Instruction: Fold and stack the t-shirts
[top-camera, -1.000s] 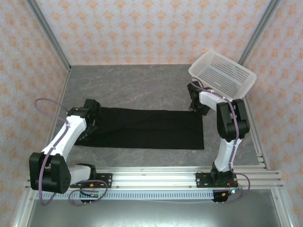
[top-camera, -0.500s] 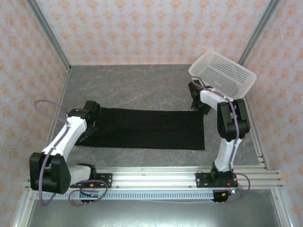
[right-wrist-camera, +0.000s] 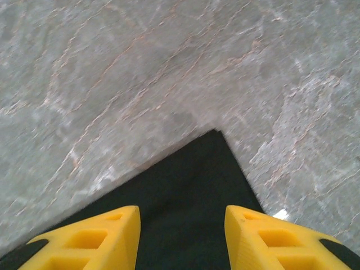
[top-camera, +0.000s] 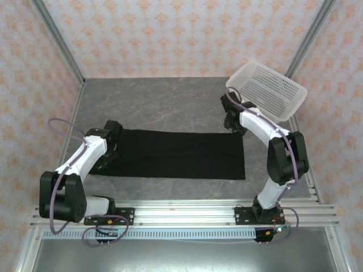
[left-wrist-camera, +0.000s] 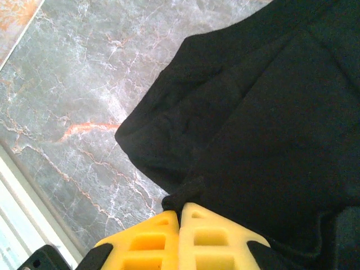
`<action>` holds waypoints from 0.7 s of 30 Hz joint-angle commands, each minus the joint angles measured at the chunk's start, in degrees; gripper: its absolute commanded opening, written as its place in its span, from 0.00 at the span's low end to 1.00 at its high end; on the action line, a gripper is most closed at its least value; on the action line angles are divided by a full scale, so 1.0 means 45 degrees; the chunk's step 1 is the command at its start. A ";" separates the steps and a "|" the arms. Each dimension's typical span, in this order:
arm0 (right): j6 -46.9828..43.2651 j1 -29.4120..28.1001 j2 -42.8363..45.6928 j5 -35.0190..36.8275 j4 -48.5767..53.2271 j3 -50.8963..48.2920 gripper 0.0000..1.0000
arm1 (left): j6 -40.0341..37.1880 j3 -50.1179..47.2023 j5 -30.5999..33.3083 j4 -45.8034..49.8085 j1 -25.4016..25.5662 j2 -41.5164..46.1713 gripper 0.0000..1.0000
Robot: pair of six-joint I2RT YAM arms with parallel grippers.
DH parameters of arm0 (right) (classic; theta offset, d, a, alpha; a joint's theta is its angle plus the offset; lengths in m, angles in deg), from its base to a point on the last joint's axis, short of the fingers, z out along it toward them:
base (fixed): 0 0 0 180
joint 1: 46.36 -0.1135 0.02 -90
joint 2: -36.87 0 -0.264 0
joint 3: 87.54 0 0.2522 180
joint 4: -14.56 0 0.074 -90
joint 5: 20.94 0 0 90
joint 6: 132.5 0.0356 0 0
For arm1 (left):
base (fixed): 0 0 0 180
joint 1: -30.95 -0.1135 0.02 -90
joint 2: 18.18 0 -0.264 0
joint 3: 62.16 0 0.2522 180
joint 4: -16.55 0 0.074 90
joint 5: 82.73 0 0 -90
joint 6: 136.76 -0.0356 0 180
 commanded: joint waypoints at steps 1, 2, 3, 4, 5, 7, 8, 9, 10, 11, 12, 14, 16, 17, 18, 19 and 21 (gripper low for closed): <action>0.0257 -0.0341 0.0484 -0.0384 0.0523 -0.0556 0.43 | 0.0135 0.0022 0.0625 0.0267 0.0055 -0.0219 0.00; 0.0277 -0.0381 0.0548 -0.0504 0.0495 -0.0697 0.43 | 0.0213 0.0025 0.0775 0.0321 0.0045 -0.0233 0.00; 0.0296 -0.0425 0.0636 -0.0610 0.0491 -0.0825 0.43 | 0.0293 0.0040 0.0868 0.0357 0.0018 -0.0281 0.00; 0.0317 -0.0450 0.0709 -0.0707 0.0471 -0.0923 0.43 | 0.0326 0.0076 0.0866 0.0327 -0.0036 -0.0326 0.00; 0.0316 -0.0486 0.0788 -0.0779 0.0451 -0.1034 0.42 | 0.0334 0.0128 0.0849 0.0307 -0.0113 -0.0386 0.00; 0.0316 -0.0572 0.0958 -0.0880 0.0432 -0.1236 0.43 | 0.0478 0.0266 0.0707 0.0337 -0.0400 -0.0667 0.00; 0.0316 -0.0614 0.1052 -0.0930 0.0449 -0.1309 0.42 | 0.0554 0.0361 0.0515 0.0365 -0.0611 -0.0875 0.00; 0.0344 -0.0651 0.1149 -0.0968 0.0486 -0.1377 0.42 | 0.0647 0.0444 0.0361 0.0382 -0.0772 -0.1074 0.00; 0.0369 -0.0664 0.1236 -0.1007 0.0506 -0.1432 0.42 | 0.0760 0.0521 0.0147 0.0379 -0.0967 -0.1279 0.00; 0.0393 -0.0660 0.1337 -0.1048 0.0490 -0.1523 0.42 | 0.0893 0.0565 -0.0067 0.0301 -0.1172 -0.1471 0.00; 0.0413 -0.0675 0.1448 -0.1085 0.0472 -0.1601 0.42 | 0.1016 0.0596 -0.0252 0.0207 -0.1326 -0.1614 0.00; 0.0451 -0.0690 0.1624 -0.1127 0.0431 -0.1729 0.43 | 0.1347 0.0638 -0.0679 0.0043 -0.1699 -0.2007 0.00; 0.0452 -0.0665 0.1738 -0.1147 0.0435 -0.1844 0.42 | 0.1555 0.0803 -0.0769 -0.0025 -0.1882 -0.2428 0.00; 0.0467 -0.0675 0.1815 -0.1147 0.0424 -0.1912 0.42 | 0.1666 0.0885 -0.0731 -0.0055 -0.1945 -0.2678 0.00; 0.0464 -0.0671 0.1854 -0.1156 0.0379 -0.1964 0.42 | 0.1763 0.0969 -0.0734 -0.0069 -0.2004 -0.2943 0.00; 0.0471 -0.0667 0.1874 -0.1166 0.0380 -0.2010 0.42 | 0.1880 0.1047 -0.0697 -0.0047 -0.2023 -0.3161 0.00; 0.0497 -0.0679 0.1917 -0.1205 0.0344 -0.2132 0.42 | 0.2163 0.1240 -0.0542 0.0031 -0.2054 -0.3544 0.00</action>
